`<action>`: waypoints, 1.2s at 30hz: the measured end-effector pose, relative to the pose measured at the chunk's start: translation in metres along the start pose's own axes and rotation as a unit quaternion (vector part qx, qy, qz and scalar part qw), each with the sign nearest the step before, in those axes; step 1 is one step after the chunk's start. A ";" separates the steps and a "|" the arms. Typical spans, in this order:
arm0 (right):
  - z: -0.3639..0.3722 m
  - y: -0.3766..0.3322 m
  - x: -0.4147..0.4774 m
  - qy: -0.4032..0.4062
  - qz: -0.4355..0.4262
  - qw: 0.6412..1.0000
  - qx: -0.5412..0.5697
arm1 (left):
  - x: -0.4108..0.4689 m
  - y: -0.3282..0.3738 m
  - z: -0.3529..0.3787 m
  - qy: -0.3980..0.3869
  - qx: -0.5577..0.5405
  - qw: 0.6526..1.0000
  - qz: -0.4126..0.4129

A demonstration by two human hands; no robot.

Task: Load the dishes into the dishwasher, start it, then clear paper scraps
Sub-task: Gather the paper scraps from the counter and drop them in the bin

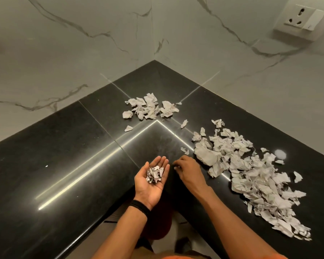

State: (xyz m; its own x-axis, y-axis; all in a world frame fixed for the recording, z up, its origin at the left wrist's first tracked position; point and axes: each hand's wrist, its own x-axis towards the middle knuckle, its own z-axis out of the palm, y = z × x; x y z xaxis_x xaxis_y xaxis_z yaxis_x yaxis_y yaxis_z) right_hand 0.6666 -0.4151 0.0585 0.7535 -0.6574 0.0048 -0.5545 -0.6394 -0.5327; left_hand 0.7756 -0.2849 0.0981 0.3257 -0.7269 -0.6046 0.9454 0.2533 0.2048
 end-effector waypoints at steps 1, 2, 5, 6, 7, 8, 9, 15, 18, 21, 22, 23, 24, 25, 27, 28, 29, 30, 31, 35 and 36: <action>0.002 0.000 0.000 0.000 0.002 1.000 -0.018 | 0.004 0.006 0.000 -0.003 0.002 1.000 -0.006; 0.001 0.000 -0.001 0.006 0.008 1.000 -0.030 | 0.007 0.011 0.001 -0.002 0.005 1.000 -0.013; -0.008 -0.017 -0.011 0.087 0.079 0.992 0.051 | 0.024 0.025 0.000 -0.003 0.023 0.998 -0.051; -0.014 -0.028 -0.015 0.123 0.106 0.980 0.115 | 0.030 0.027 0.000 -0.005 0.028 0.998 -0.064; -0.019 -0.041 -0.017 0.151 0.116 0.966 0.174 | 0.034 0.028 0.000 -0.006 0.036 0.996 -0.076; -0.023 -0.056 -0.017 0.169 0.113 0.955 0.215 | 0.040 0.029 0.001 -0.011 0.047 0.995 -0.092; -0.026 -0.070 -0.018 0.173 0.104 0.950 0.237 | 0.044 0.029 0.002 -0.015 0.061 0.992 -0.105; -0.015 -0.102 -0.016 0.179 0.138 0.935 0.273 | 0.057 0.031 0.009 -0.031 0.076 0.982 -0.173; -0.018 -0.085 -0.009 0.235 0.174 0.916 0.276 | 0.060 0.038 0.013 -0.041 0.056 0.981 -0.183; -0.026 -0.047 0.008 0.227 0.229 0.929 0.183 | 0.061 0.045 0.015 -0.046 0.047 0.982 -0.179; -0.027 -0.035 0.014 0.204 0.234 0.940 0.139 | 0.061 0.047 0.016 -0.046 0.048 0.982 -0.176; -0.027 -0.025 0.020 0.174 0.229 0.953 0.094 | 0.061 0.049 0.015 -0.045 0.050 0.983 -0.173; -0.025 -0.016 0.026 0.144 0.216 0.964 0.051 | 0.062 0.051 0.014 -0.044 0.051 0.983 -0.170; -0.022 -0.010 0.031 0.118 0.198 0.973 0.011 | 0.063 0.053 0.014 -0.043 0.052 0.984 -0.165; -0.017 -0.002 0.039 0.084 0.167 0.981 -0.053 | 0.064 0.056 0.014 -0.042 0.055 0.985 -0.156; -0.016 -0.001 0.040 0.081 0.159 0.981 -0.072 | 0.065 0.056 0.014 -0.040 0.054 0.986 -0.151; -0.015 0.000 0.040 0.087 0.158 0.980 -0.079 | 0.066 0.056 0.015 -0.038 0.054 0.987 -0.147; -0.014 -0.001 0.038 0.101 0.163 0.979 -0.070 | 0.066 0.056 0.015 -0.035 0.054 0.988 -0.143; -0.014 -0.003 0.034 0.123 0.178 0.975 -0.042 | 0.067 0.055 0.016 -0.033 0.054 0.988 -0.141; -0.026 -0.032 0.018 0.202 0.216 0.939 0.177 | 0.072 0.045 0.025 -0.028 0.059 0.988 -0.139; -0.029 -0.044 0.016 0.194 0.195 0.937 0.216 | 0.074 0.041 0.027 -0.026 0.060 0.988 -0.141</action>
State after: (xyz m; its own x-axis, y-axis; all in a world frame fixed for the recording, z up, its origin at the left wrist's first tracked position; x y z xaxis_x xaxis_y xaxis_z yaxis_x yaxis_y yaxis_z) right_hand 0.6927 -0.4090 0.1069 0.2922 -0.9564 0.0020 -0.5033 -0.1555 -0.8500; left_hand 0.8390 -0.3457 0.0831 0.0456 -0.7903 -0.6110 0.9913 -0.0399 0.1256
